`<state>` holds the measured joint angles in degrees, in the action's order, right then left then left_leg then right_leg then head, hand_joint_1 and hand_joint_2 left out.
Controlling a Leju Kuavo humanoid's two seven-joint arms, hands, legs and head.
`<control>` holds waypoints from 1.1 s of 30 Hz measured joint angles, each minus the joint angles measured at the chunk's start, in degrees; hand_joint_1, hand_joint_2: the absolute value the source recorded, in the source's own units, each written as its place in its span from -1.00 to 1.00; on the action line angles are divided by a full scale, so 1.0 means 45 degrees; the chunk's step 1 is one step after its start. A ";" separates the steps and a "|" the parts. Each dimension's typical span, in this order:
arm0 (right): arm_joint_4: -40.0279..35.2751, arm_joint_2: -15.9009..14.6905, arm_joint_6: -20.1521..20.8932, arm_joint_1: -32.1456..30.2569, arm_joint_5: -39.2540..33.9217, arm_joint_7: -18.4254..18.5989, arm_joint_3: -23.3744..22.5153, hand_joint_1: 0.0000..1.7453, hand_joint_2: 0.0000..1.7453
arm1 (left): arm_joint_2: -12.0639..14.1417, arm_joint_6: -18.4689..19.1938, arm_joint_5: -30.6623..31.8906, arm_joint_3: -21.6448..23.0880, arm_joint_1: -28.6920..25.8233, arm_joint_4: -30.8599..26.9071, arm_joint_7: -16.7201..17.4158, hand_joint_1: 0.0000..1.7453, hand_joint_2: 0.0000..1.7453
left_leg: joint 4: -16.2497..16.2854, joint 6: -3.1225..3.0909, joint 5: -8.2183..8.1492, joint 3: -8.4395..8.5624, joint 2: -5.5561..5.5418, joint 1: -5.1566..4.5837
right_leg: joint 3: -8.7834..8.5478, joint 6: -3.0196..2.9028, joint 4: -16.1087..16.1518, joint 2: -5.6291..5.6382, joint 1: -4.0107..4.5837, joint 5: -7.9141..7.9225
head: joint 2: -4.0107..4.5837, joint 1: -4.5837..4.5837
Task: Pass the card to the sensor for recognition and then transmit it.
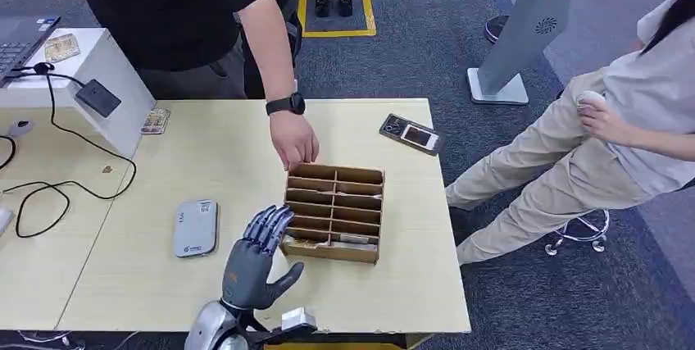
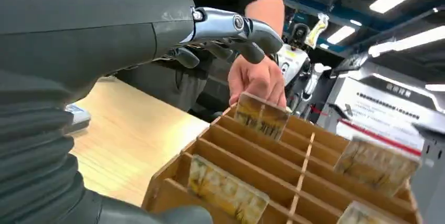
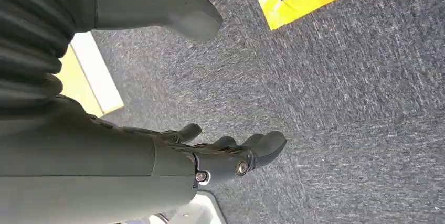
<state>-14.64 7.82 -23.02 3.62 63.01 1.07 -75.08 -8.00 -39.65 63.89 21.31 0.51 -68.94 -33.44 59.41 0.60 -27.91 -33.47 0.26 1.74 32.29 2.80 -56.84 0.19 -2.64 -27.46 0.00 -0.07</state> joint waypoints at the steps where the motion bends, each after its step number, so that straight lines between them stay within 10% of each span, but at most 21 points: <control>1: 0.0000 0.0000 0.0015 0.0000 0.0000 -0.0005 0.0000 -1.00 1.00 | 0.0000 0.0000 0.0204 -0.0058 0.0004 0.0049 0.0010 -0.62 1.00 | 0.0000 0.0000 0.0000 0.0000 0.0000 0.0000 | 0.0000 0.0000 0.0000 0.0000 0.0000 0.0000 | 0.0000 0.0000; 14: 0.0034 0.0000 0.0049 0.0001 0.0019 -0.0024 0.0000 -1.00 1.00 | -0.0141 0.0000 0.1028 -0.0359 0.0073 0.0685 0.0242 0.62 1.00 | 0.0000 0.0000 0.0000 0.0001 0.0000 0.0000 | 0.0000 0.0000 0.0000 0.0000 0.0000 0.0000 | 0.0000 0.0000; 15: 0.0034 0.0000 0.0053 0.0000 0.0019 -0.0024 0.0000 -1.00 1.00 | -0.0141 0.0000 0.1053 -0.0364 0.0089 0.0709 0.0257 0.40 1.00 | 0.0000 0.0000 0.0000 0.0001 0.0000 0.0000 | 0.0000 0.0000 0.0000 0.0000 0.0000 0.0000 | 0.0000 0.0000; 16: 0.0034 0.0000 0.0053 0.0000 0.0019 -0.0024 0.0000 -1.00 1.00 | -0.0141 0.0000 0.1112 -0.0364 0.0114 0.0728 0.0286 -0.24 1.00 | 0.0000 0.0000 0.0000 0.0001 0.0000 0.0000 | 0.0000 0.0000 0.0000 0.0000 0.0000 0.0000 | 0.0000 0.0000; 20: 0.0058 0.0000 0.0083 -0.0001 0.0165 -0.0024 0.0000 -1.00 1.00 | -0.0326 -0.0015 0.1705 -0.0388 0.0142 0.0835 0.0685 -0.60 1.00 | 0.0000 0.0000 0.0000 -0.0001 0.0000 0.0000 | -0.0001 0.0000 0.0000 0.0000 0.0000 0.0000 | 0.0000 -0.0005; 25: 0.0068 0.0000 0.0185 0.0002 0.0243 -0.0024 0.0029 -1.00 1.00 | -0.0670 -0.0015 0.2112 -0.0384 0.0125 0.1039 0.1171 -0.98 1.00 | 0.0000 -0.0001 0.0000 -0.0001 0.0000 -0.0001 | -0.0001 0.0001 0.0002 0.0000 -0.0002 0.0000 | 0.0000 0.0000; 33: 0.0073 0.0000 0.0184 0.0005 0.0248 -0.0034 0.0039 -1.00 1.00 | -0.0928 -0.0015 0.1796 -0.0359 0.0135 0.1311 0.1024 -1.00 1.00 | 0.0000 0.0000 0.0000 0.0001 0.0000 0.0000 | 0.0000 0.0000 0.0001 0.0000 0.0000 0.0000 | 0.0000 0.0000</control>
<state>-14.32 7.82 -22.18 3.65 64.13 0.92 -74.90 -12.17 -39.71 71.98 19.69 1.12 -63.04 -28.83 59.41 0.60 -27.91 -33.47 0.26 1.74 32.29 2.80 -56.84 0.19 -2.64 -27.46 0.00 -0.07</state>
